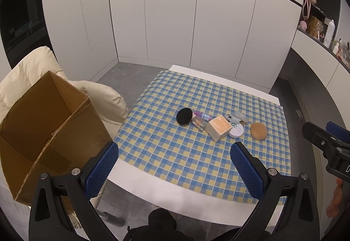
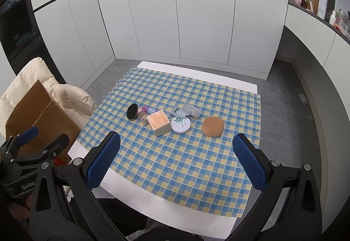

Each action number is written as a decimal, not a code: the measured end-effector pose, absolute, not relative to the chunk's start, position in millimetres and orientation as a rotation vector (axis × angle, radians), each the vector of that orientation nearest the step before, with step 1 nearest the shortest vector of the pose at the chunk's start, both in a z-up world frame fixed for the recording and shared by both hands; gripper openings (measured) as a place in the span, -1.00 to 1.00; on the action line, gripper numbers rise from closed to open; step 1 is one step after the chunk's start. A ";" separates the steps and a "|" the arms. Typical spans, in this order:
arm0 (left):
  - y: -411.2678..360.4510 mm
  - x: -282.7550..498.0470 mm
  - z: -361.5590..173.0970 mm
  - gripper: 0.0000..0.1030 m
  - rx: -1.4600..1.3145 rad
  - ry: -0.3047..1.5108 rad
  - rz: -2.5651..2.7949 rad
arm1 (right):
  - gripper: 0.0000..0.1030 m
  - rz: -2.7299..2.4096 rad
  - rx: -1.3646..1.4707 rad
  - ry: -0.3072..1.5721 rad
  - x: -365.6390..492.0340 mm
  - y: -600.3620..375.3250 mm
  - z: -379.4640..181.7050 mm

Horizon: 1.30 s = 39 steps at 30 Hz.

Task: Organize objects
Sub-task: 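Move both open tools back over the checkered cloth toward the cosmetics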

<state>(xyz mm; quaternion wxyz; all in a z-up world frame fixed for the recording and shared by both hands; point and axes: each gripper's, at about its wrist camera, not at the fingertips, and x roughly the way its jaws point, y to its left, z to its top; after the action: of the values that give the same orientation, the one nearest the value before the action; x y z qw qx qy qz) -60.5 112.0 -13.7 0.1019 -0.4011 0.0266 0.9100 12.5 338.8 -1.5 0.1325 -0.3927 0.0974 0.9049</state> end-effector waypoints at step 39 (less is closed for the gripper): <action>170.9 -48.9 -15.9 0.98 -1.156 0.146 2.583 | 1.00 2.533 -1.111 0.331 48.9 383.6 -3.2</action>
<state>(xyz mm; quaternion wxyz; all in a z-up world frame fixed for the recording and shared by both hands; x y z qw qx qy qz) -48.9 170.9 -15.9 0.1533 -0.4033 0.0509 0.9007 48.9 383.6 -3.2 0.1768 -0.3926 0.1170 0.8949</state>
